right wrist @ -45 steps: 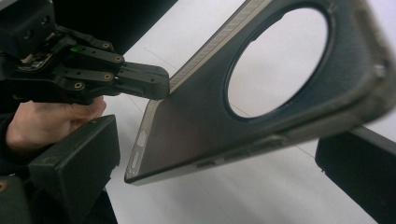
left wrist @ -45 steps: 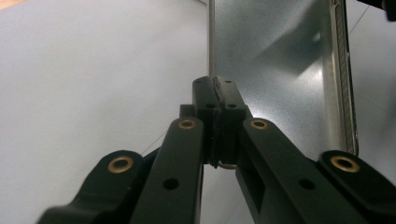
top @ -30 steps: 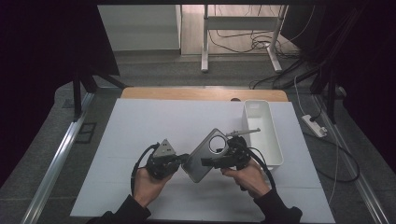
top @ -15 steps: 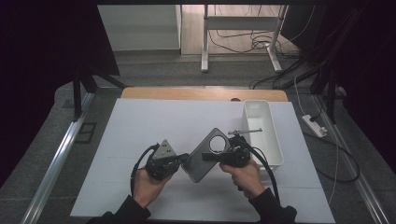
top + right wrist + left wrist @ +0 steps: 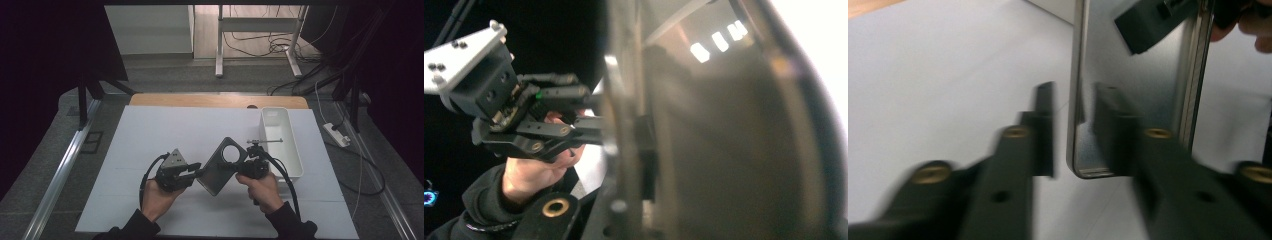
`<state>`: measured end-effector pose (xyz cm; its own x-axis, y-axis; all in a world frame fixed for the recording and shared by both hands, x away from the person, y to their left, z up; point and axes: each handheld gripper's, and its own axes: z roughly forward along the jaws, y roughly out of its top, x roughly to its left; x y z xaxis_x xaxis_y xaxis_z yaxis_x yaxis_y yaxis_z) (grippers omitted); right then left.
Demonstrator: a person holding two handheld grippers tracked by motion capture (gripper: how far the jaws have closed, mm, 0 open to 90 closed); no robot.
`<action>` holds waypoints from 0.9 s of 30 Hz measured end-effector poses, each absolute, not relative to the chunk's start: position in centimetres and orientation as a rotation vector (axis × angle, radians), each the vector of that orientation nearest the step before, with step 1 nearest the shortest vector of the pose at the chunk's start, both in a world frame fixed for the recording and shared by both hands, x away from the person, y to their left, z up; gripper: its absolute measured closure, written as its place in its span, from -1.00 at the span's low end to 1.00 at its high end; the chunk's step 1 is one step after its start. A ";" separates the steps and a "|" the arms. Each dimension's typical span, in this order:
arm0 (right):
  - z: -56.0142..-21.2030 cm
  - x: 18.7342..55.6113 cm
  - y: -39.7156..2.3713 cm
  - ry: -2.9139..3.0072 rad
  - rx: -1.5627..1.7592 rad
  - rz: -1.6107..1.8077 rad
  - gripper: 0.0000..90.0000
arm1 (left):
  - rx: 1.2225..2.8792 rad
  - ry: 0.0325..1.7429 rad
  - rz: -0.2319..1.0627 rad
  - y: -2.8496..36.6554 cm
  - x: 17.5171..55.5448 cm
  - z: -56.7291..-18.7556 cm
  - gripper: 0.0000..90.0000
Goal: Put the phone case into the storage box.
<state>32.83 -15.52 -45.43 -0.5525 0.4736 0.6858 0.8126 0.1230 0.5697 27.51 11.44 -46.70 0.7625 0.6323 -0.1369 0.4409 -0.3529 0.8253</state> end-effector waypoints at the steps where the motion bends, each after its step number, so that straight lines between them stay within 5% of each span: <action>1: -45.4 32.8 -15.5 -2.085 -1.250 -1.404 0.90 | 2.002 0.813 0.236 11.6 27.7 -46.7 0.35; 6: -45.1 32.6 -15.6 -2.159 -1.214 -1.414 0.90 | 1.990 0.792 0.147 12.3 28.3 -46.9 -0.32; 13: -44.5 32.2 -16.1 -2.271 -1.126 -1.430 0.90 | 1.982 0.731 0.044 12.9 28.7 -47.0 -0.88; 27: -43.7 31.5 -16.4 -2.441 -0.946 -1.419 0.90 | 2.014 0.619 -0.010 13.2 28.7 -47.7 -1.00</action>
<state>31.46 -16.41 -43.69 -0.7860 0.4394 0.4348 0.5953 0.3482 0.7242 28.73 13.19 -47.72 0.8694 0.4205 -0.2596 0.4286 -0.3803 0.8195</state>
